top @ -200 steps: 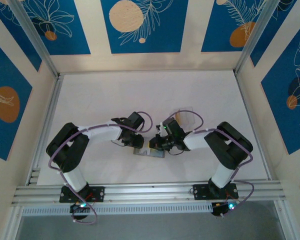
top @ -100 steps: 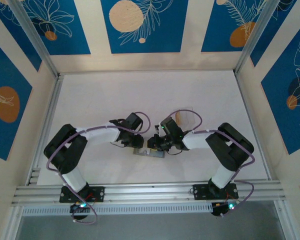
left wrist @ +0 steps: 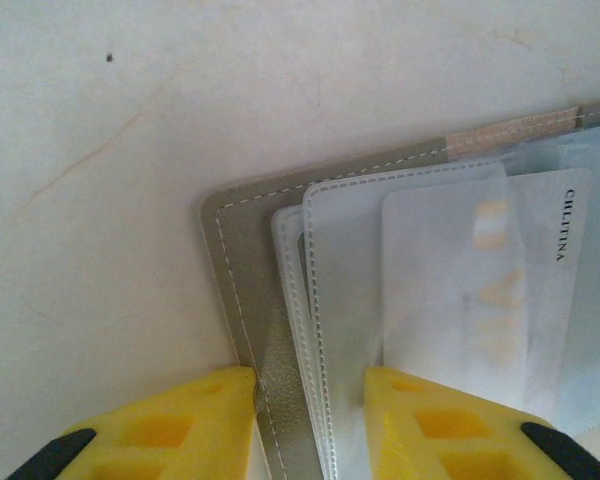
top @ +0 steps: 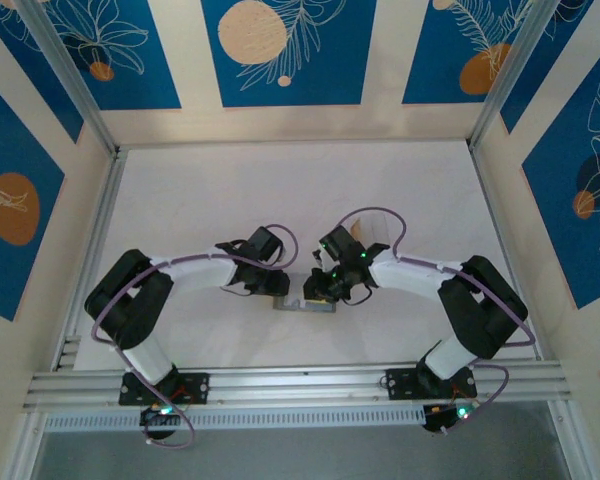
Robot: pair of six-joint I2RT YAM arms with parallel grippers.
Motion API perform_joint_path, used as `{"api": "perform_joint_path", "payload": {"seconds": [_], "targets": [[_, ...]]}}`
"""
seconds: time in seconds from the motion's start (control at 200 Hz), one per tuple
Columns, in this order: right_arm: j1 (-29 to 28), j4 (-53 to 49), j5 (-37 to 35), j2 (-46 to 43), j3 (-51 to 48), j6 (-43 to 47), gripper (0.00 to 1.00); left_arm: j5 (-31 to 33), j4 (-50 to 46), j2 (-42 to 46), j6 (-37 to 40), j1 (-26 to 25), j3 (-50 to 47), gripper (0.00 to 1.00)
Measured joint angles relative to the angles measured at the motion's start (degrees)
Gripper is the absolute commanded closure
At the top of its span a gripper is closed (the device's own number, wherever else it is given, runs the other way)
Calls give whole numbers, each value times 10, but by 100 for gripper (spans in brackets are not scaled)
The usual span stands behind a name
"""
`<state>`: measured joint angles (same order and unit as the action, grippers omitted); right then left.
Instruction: Put the credit cards into the card holder
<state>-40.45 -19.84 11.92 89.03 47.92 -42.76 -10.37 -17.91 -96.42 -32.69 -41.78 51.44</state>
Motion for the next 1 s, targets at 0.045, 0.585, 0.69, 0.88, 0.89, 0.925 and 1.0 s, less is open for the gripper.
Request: {"api": "perform_joint_path", "payload": {"seconds": [0.045, 0.585, 0.69, 0.88, 0.89, 0.925, 1.0], "targets": [[1, -14, -10, 1, 11, 2, 95, -6, 5, 0, 0, 1, -2, 70], [0, -100, -104, 95, 89, 8, 100, -25, 39, 7, 0, 2, -23, 70], [-7, -100, -105, 114, 106, 8, 100, -27, 41, 6, 0, 3, -23, 70], [-21, -113, -111, 136, 134, 6, 100, -31, 44, 6, 0, 3, -25, 67], [-21, -114, -111, 137, 135, 6, 100, -31, 45, 6, 0, 3, -26, 67], [-23, -116, -111, 140, 139, 6, 100, -32, 47, 6, 0, 3, -26, 66], [-25, -115, -111, 144, 144, 6, 100, -34, 52, 7, -2, 3, -29, 63]]}}
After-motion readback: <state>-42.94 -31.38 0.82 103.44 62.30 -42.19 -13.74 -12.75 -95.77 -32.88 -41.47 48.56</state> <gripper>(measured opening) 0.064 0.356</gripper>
